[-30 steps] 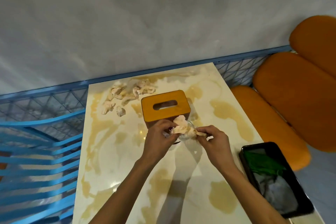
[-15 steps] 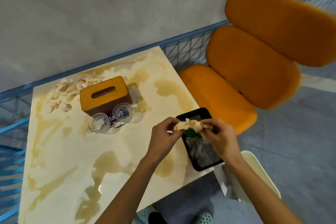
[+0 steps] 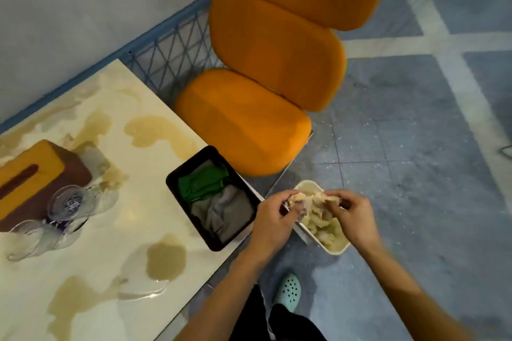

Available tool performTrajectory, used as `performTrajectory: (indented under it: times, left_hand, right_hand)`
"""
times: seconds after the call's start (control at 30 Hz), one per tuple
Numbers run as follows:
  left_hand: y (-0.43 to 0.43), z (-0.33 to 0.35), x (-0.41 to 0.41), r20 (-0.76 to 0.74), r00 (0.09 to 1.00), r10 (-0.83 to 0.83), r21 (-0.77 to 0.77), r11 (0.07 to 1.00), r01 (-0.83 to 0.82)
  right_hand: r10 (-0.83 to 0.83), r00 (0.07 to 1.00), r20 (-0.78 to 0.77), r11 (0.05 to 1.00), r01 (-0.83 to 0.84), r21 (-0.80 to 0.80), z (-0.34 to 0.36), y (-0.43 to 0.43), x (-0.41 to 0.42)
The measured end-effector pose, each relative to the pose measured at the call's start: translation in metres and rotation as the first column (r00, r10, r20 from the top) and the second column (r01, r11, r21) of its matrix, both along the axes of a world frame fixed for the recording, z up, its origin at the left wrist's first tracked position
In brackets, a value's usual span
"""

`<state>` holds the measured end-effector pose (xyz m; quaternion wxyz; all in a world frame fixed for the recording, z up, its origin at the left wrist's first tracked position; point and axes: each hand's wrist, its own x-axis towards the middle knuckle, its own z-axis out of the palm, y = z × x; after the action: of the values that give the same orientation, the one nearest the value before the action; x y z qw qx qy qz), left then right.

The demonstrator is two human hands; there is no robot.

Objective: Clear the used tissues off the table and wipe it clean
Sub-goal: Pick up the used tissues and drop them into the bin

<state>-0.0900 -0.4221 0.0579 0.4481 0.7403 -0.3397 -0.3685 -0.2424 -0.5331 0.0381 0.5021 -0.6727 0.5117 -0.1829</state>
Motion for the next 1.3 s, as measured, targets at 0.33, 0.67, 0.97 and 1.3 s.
performTrajectory:
  times: [0.33, 0.67, 0.97, 1.3]
  left_hand:
    - [-0.072, -0.111, -0.029, -0.049, 0.986, -0.158, 0.379, 0.911, 0.165]
    - [-0.09, -0.152, -0.047, -0.095, 0.949, -0.3, 0.524, 0.796, 0.304]
    - [-0.072, -0.135, -0.047, -0.046, 0.956, -0.29, 0.436, 0.855, 0.28]
    - [-0.053, -0.026, -0.008, 0.202, 0.975, -0.089, 0.018, 0.996, 0.087]
  right_hand:
    - [-0.096, 0.964, -0.247, 0.973, 0.144, 0.182, -0.106, -0.017, -0.048]
    - [-0.066, 0.948, -0.313, 0.923, 0.177, 0.342, -0.149, -0.024, -0.069]
    - [0.104, 0.934, -0.342, 0.954, 0.004, 0.301, -0.117, -0.021, -0.059]
    - [0.258, 0.951, -0.169, 0.959, -0.274, -0.076, -0.007, -0.028, 0.008]
